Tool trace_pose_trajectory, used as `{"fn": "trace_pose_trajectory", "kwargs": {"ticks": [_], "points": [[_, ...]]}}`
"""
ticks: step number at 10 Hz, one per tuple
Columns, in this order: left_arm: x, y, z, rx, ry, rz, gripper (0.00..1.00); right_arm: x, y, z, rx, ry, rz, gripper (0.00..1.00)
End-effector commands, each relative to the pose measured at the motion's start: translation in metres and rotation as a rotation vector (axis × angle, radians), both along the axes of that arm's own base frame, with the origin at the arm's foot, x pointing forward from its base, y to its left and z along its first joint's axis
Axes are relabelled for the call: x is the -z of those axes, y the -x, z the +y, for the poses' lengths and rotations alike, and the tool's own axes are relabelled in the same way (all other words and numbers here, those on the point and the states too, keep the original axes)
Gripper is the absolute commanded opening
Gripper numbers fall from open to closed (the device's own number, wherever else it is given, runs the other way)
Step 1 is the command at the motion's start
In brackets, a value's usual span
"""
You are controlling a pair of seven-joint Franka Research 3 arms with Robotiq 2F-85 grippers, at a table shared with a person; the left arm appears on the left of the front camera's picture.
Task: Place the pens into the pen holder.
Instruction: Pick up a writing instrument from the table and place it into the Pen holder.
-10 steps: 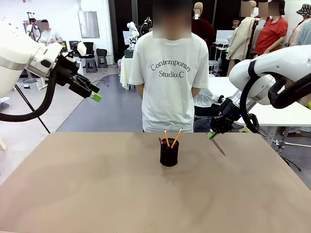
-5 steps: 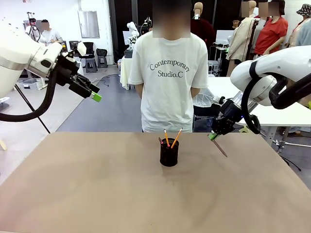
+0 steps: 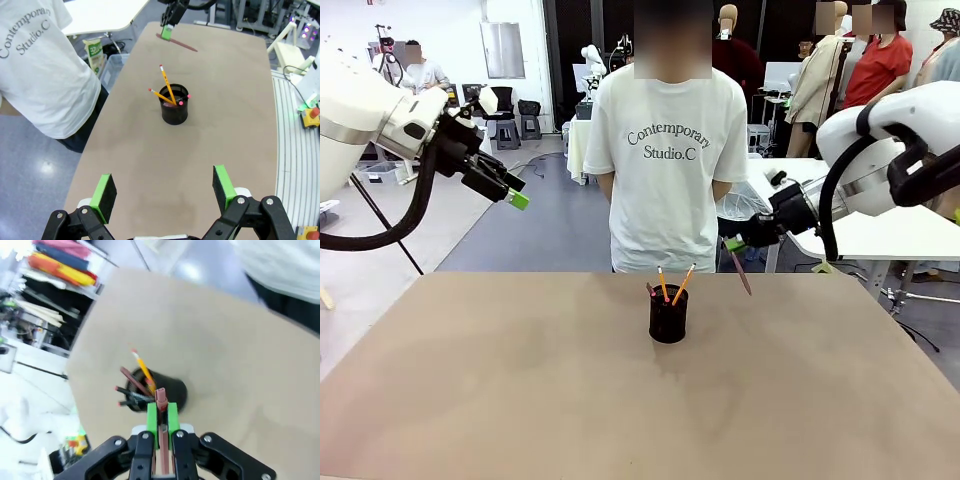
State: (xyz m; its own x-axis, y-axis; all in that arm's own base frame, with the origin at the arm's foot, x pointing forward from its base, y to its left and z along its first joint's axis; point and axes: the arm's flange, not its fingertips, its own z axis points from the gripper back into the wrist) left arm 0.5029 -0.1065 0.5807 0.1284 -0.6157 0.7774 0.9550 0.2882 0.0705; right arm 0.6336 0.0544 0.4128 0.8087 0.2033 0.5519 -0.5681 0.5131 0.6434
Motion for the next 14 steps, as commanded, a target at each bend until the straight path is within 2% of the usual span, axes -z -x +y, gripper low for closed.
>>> {"fn": "trace_pose_trajectory", "kwargs": {"ticks": [1,3,5,6,7,8,12,13,14], "points": [[-0.001,0.0,0.002,-0.005,-0.002,-0.001,1.0,-0.01,0.022,-0.009,-0.07,-0.129,-0.147,0.0],[-0.001,0.0,0.002,-0.005,-0.002,-0.001,1.0,-0.027,0.04,-0.015,-0.167,-0.231,-0.29,0.0],[-0.001,0.0,0.002,-0.005,-0.002,-0.001,1.0,-0.038,0.049,-0.019,-0.15,-0.288,-0.397,0.0],[-0.001,0.0,0.002,-0.005,-0.002,-0.001,1.0,-0.043,0.05,-0.021,-0.146,-0.306,-0.403,0.0],[-0.001,0.0,0.002,-0.005,-0.002,-0.001,1.0,-0.043,0.048,-0.026,-0.174,-0.293,-0.337,0.0],[-0.001,0.0,0.002,-0.005,-0.002,-0.001,1.0,-0.047,0.041,-0.023,-0.151,-0.267,-0.373,0.0],[-0.001,0.0,0.002,-0.005,-0.002,-0.001,1.0,-0.045,0.044,-0.027,-0.159,-0.281,-0.366,0.0],[-0.001,0.0,0.002,-0.005,-0.002,-0.001,1.0,-0.034,0.039,-0.014,-0.09,-0.334,-0.497,0.0],[-0.001,0.0,0.002,-0.005,-0.002,-0.001,1.0,-0.026,0.045,-0.001,-0.071,-0.371,-0.561,0.0]]}}
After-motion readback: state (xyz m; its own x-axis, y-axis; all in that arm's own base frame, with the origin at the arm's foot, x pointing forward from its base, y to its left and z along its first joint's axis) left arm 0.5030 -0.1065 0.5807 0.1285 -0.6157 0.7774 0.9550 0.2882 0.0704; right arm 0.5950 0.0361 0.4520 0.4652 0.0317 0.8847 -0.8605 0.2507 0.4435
